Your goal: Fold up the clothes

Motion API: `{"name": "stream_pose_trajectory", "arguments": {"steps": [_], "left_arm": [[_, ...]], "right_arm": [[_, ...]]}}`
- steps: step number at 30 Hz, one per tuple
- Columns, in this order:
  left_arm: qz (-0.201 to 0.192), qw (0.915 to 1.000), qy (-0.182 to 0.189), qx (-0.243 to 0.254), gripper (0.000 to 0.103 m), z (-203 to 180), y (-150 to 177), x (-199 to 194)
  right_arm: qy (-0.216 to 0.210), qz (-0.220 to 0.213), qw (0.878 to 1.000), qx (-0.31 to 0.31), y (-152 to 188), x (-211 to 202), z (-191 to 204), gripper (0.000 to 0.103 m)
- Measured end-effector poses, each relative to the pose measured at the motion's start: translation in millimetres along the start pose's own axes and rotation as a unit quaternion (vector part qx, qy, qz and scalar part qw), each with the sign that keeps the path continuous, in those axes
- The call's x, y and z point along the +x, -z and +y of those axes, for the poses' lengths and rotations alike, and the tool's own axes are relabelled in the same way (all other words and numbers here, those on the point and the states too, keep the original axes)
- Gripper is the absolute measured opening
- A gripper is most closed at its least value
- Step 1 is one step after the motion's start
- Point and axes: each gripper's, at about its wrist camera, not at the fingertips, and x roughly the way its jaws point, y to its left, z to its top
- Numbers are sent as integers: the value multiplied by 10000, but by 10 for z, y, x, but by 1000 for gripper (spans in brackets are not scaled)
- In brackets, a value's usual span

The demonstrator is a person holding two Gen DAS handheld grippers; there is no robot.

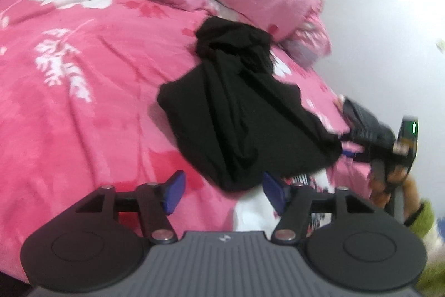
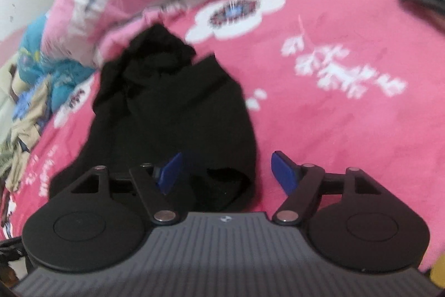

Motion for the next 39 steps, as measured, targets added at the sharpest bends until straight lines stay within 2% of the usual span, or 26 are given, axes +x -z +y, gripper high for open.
{"name": "stream_pose_trajectory", "arguments": {"steps": [4, 8, 9, 10, 11, 12, 13, 14, 15, 17, 19, 22, 28, 33, 36, 39], "left_arm": [[-113, 9991, 22, -404, 69, 113, -133, 161], [-38, 9987, 91, -505, 64, 140, -236, 424], [-18, 9990, 28, -447, 57, 122, -247, 475], [-1, 9993, -64, -360, 43, 98, -256, 522], [19, 9995, -190, -245, 35, 70, -259, 558], [42, 9994, -339, -110, 18, 39, -259, 585], [65, 9988, -489, 25, 12, 8, -258, 611], [52, 9985, -543, 92, 11, -15, -257, 615], [12, 9985, -527, 110, 7, -32, -255, 602], [-155, 9988, -431, 146, 6, -74, -273, 524], [-410, 9987, -277, 135, 6, -114, -335, 386], [-1007, 9948, 53, 141, 5, -197, -539, 81], [-2099, 9745, 673, 409, 5, -466, -1153, -549], [-2838, 9506, 1064, 676, 5, -810, -1721, -936], [-3294, 9327, 1236, 796, 5, -1013, -2041, -1153], [-3520, 9247, 1225, 773, 5, -1185, -2283, -1305]], "right_arm": [[-109, 68, 9996, -253, -25, 183, 77, 65], [-213, 83, 9995, -233, -17, 175, 70, 57], [-186, 86, 9995, -231, -18, 185, 60, 55], [-159, 88, 9996, -223, -19, 195, 48, 51], [-132, 79, 9997, -166, -20, 202, 18, 46], [-105, 56, 9998, -135, -24, 212, 0, 42], [-67, 18, 9999, -120, -28, 221, -13, 31], [-29, -19, 9999, -104, -32, 230, -25, 19], [-10, -65, 9999, -88, -42, 231, -35, 15], [-273, -292, 9992, -45, -167, 94, 5, 8], [-535, -518, 9972, -1, -293, -43, 45, 7], [-928, -856, 9920, 64, -482, -249, 104, 6], [-1705, -1524, 9733, 195, -859, -660, 223, 6], [-2284, -2077, 9511, 96, -1275, -1057, 349, 6], [-2461, -2357, 9401, -104, -1615, -1303, 546, 6], [-2484, -2589, 9332, -197, -1945, -1525, 663, 6]]}}
